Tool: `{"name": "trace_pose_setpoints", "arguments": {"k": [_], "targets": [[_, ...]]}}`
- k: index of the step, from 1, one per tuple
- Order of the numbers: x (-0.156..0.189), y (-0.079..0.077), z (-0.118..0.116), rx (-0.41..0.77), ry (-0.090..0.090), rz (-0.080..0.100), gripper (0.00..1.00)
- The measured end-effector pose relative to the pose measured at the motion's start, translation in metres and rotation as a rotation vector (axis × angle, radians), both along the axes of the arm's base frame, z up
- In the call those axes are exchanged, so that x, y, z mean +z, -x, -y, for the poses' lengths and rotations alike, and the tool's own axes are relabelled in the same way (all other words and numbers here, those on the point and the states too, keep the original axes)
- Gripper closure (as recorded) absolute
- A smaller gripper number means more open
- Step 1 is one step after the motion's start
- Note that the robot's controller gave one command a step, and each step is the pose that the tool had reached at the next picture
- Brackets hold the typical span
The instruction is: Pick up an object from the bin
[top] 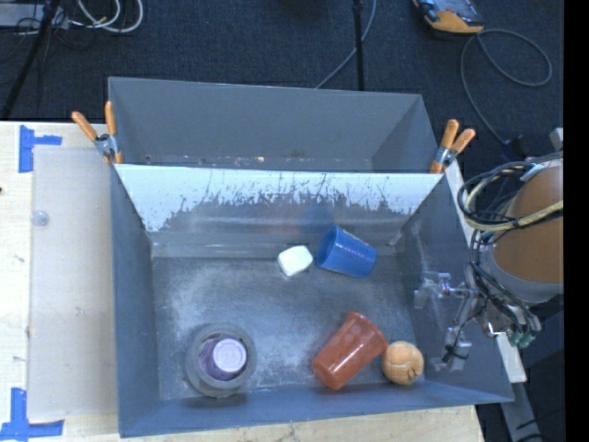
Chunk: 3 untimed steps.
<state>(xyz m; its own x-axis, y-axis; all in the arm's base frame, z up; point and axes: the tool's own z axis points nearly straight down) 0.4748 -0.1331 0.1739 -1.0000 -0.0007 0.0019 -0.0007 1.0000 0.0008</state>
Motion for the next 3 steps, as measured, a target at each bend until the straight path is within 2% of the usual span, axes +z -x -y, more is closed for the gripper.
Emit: {"name": "trace_pose_setpoints", "arguments": {"k": [1, 2, 3], "targets": [[-0.034, -0.001, -0.013, 0.008, 0.003, 0.006, 0.0], [-0.097, -0.008, -0.034, 0.085, -0.003, -0.003, 1.0], [-0.097, -0.008, -0.034, 0.086, -0.003, -0.003, 1.0]]}}
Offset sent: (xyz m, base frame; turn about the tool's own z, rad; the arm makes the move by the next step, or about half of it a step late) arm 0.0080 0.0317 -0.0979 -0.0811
